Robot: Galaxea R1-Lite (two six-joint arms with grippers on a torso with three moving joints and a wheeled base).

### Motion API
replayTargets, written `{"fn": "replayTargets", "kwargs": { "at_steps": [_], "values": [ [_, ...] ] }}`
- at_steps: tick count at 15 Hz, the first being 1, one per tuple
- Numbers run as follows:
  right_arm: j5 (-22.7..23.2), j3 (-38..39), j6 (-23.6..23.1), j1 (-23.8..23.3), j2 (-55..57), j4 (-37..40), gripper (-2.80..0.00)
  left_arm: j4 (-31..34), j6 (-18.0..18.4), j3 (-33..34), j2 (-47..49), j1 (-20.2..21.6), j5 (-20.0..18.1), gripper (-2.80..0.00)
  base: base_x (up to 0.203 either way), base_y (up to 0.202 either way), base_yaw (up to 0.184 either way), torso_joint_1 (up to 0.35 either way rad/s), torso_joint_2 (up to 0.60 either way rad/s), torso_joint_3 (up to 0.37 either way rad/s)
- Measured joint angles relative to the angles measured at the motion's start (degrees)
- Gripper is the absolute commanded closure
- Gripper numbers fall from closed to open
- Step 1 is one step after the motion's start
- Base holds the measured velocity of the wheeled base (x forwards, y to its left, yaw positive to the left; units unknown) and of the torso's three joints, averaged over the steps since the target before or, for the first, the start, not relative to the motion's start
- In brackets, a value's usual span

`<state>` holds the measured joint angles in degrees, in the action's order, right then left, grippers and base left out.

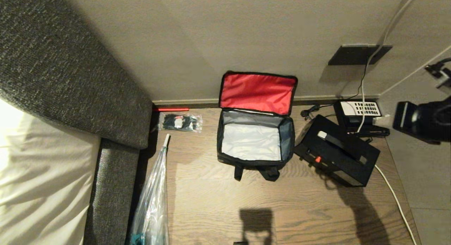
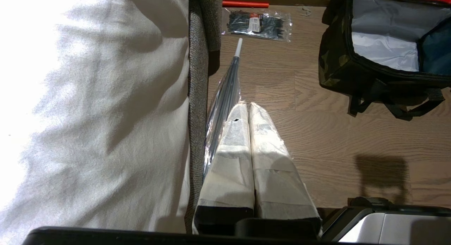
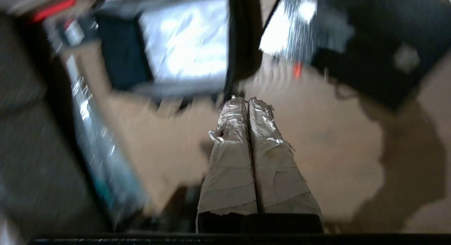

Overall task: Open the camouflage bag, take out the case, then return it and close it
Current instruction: Grip the handle again

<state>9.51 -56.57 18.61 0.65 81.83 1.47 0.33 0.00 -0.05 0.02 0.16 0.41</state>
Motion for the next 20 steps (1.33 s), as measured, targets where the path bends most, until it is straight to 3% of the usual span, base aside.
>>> {"fn": "replayTargets", "kwargs": {
  "at_steps": [1,3,4,8,11,13,18,20],
  "values": [
    [0.29,-1.6,-0.19,-0.65,4.94,-3.3,-2.8,0.0,0.0,0.0,0.0,0.0,-0.01,0.0,0.0,0.0,0.0,0.0,0.0,0.0],
    [-1.13,-4.19,-4.04,-1.67,14.5,-7.87,-2.8,0.02,0.0,0.0,0.0,0.0,0.0,0.0,0.0,0.0,0.0,0.0,0.0,0.0],
    [-3.66,-5.44,-8.32,-2.04,18.22,-9.09,-2.8,0.0,0.0,0.0,0.0,0.0,0.0,0.0,0.0,0.0,0.0,0.0,0.0,0.0],
    [-18.53,-7.61,-29.26,-2.27,29.27,-20.0,-2.8,0.0,0.0,-0.02,0.0,0.0,0.0,0.0,0.0,0.0,0.0,0.0,0.0,0.0],
    [-25.2,-0.82,-47.72,-1.9,32.22,-29.79,-2.8,0.0,0.0,-0.02,0.0,0.0,0.0,0.0,0.0,0.0,0.0,0.0,0.0,0.0],
    [-31.09,3.98,-57.25,-1.4,33.86,-37.98,-2.8,0.02,0.0,-0.02,0.0,0.0,0.02,0.0,0.0,0.0,0.0,0.0,0.0,0.0],
    [-54.07,8.6,-74.27,3.78,39.89,-59.31,-2.8,0.02,0.0,-0.02,0.0,0.0,0.0,0.0,0.0,0.0,0.0,0.0,0.0,0.0],
    [-58.25,8.73,-75.66,5.13,42.74,-62.4,-2.8,0.0,0.0,-0.02,0.0,0.0,0.0,0.0,0.0,0.0,0.0,0.0,0.0,0.0]
  ]
}}
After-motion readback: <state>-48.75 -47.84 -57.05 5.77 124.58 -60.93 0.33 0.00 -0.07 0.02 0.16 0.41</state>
